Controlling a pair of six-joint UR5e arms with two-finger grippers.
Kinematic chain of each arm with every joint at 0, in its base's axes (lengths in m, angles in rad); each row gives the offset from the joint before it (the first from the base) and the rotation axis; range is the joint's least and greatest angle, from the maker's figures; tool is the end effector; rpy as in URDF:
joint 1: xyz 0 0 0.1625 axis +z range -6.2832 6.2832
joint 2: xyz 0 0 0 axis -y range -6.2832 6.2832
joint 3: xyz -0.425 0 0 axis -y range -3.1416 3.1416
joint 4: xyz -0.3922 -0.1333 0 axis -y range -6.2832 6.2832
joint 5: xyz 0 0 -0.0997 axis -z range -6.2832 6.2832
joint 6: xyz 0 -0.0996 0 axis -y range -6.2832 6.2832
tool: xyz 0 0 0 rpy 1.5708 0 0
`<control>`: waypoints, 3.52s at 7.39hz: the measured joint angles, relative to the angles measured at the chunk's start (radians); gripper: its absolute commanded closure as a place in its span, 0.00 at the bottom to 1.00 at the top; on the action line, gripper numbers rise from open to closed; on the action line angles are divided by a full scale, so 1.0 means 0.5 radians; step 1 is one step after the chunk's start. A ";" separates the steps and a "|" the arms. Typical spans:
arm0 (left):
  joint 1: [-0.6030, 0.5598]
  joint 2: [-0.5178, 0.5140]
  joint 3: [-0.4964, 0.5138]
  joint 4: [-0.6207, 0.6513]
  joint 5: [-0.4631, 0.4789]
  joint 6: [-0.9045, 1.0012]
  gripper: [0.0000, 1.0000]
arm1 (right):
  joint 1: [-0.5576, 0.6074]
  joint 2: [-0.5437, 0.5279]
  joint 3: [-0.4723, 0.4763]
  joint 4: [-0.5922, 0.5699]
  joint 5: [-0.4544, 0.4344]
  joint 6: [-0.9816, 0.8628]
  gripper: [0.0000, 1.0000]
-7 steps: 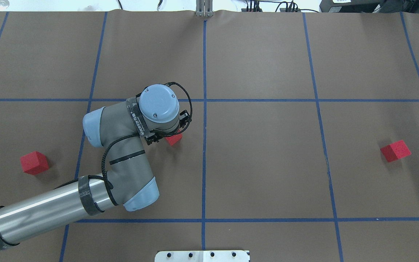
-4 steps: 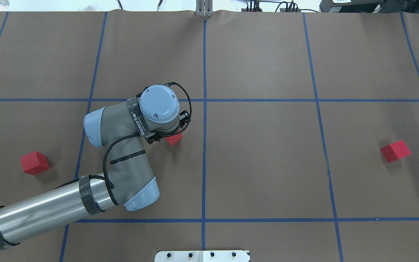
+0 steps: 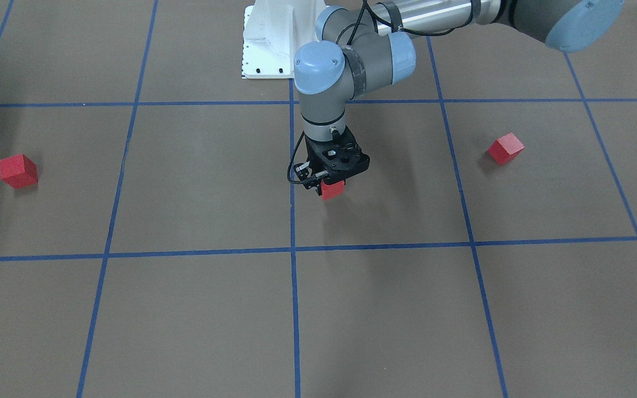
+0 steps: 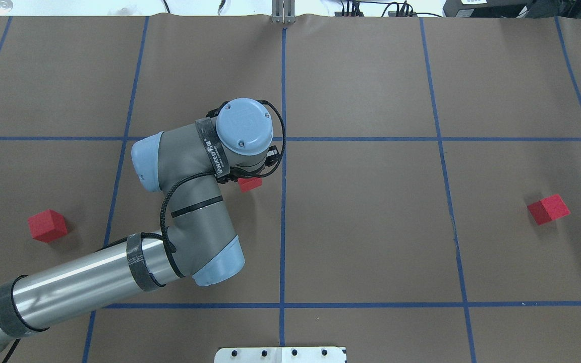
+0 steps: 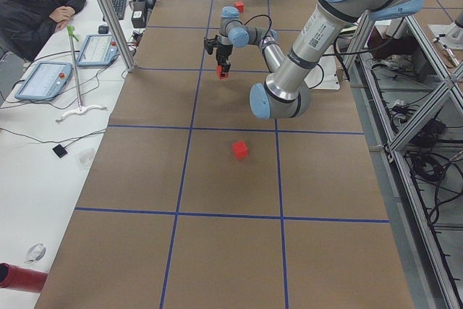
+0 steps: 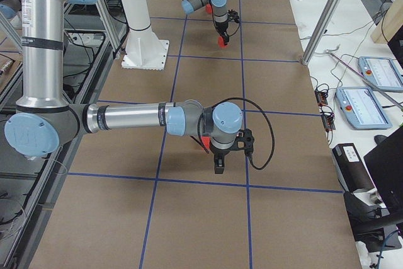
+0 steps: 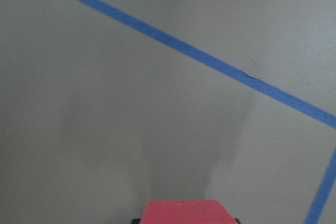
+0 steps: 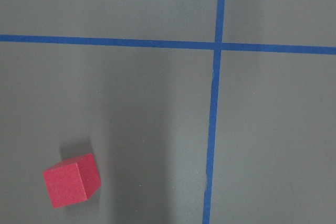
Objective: Form red blocks into L shape at center
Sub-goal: 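Carry the red cube to the central grid intersection and set it down, then lift the opened left gripper away while the right gripper reaches for the far cube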
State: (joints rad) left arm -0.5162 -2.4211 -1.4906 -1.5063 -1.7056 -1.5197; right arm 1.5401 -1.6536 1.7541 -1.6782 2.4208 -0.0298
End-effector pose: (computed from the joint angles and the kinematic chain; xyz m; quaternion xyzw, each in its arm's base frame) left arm 0.5851 -0.4699 0.1803 0.0358 0.3487 -0.1931 0.9164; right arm 0.0445 -0.4559 0.6131 -0.0033 -0.4123 -0.0261 0.9107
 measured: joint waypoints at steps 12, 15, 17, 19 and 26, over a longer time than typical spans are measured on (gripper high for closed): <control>-0.038 -0.307 0.647 -0.586 0.037 0.625 0.55 | 0.000 0.001 -0.008 0.000 0.000 0.000 0.01; -0.033 -0.306 0.652 -0.598 0.036 0.624 0.00 | -0.002 0.027 0.005 -0.001 0.001 0.001 0.01; -0.031 -0.306 0.648 -0.600 0.036 0.622 0.00 | -0.012 0.046 0.003 -0.001 0.003 0.003 0.01; -0.051 -0.308 0.611 -0.597 0.021 0.622 0.00 | -0.034 0.067 0.002 0.000 0.012 0.011 0.01; -0.637 0.044 -0.235 -0.107 -0.644 0.781 0.00 | -0.836 0.032 0.095 0.804 -0.204 0.541 0.01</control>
State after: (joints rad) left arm -0.8349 -2.3992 -1.6082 -1.5596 -2.0278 -1.1293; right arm 1.1223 -1.6376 1.8016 -1.2761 2.3188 0.2407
